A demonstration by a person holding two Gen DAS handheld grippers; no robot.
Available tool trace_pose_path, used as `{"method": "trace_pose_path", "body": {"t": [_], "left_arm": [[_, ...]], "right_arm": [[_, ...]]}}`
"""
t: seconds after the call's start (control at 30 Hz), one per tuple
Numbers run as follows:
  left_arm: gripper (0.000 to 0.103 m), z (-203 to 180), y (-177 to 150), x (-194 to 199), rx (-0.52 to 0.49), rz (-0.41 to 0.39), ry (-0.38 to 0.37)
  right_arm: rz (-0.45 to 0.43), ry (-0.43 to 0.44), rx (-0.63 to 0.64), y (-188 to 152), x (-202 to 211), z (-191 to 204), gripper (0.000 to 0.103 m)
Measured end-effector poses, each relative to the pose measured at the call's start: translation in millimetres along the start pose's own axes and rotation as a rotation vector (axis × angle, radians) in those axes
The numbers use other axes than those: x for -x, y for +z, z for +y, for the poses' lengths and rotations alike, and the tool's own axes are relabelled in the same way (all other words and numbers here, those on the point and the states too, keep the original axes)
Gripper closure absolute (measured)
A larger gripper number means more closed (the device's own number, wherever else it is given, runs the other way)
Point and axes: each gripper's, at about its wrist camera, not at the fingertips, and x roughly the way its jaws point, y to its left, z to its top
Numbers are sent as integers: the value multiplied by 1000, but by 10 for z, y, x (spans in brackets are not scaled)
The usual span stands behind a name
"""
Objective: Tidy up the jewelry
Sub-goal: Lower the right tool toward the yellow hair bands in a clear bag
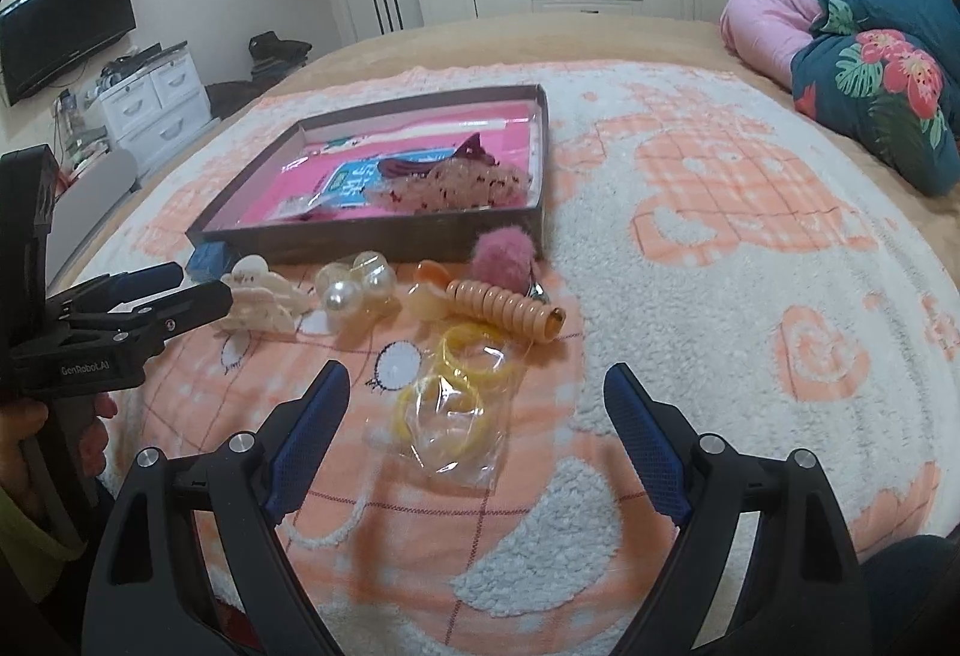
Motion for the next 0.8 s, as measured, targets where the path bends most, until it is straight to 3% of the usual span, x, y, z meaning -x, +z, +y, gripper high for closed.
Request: {"method": "trace_pose_path", "body": {"t": [0.27, 0.37, 0.53, 0.8], "left_arm": [[12, -14, -34, -103, 0, 23, -1], [12, -34, -46, -132, -3, 28, -3], [12, -51, -23, -198, 13, 33, -11], [17, -149, 0, -318, 9, 42, -9]], "right_arm": [[64, 40, -25, -9, -230, 34, 23], [95, 41, -24, -17, -324, 52, 33], [117, 14, -2, -47, -378, 61, 58], [114, 28, -7, -55, -351, 19, 62]]}}
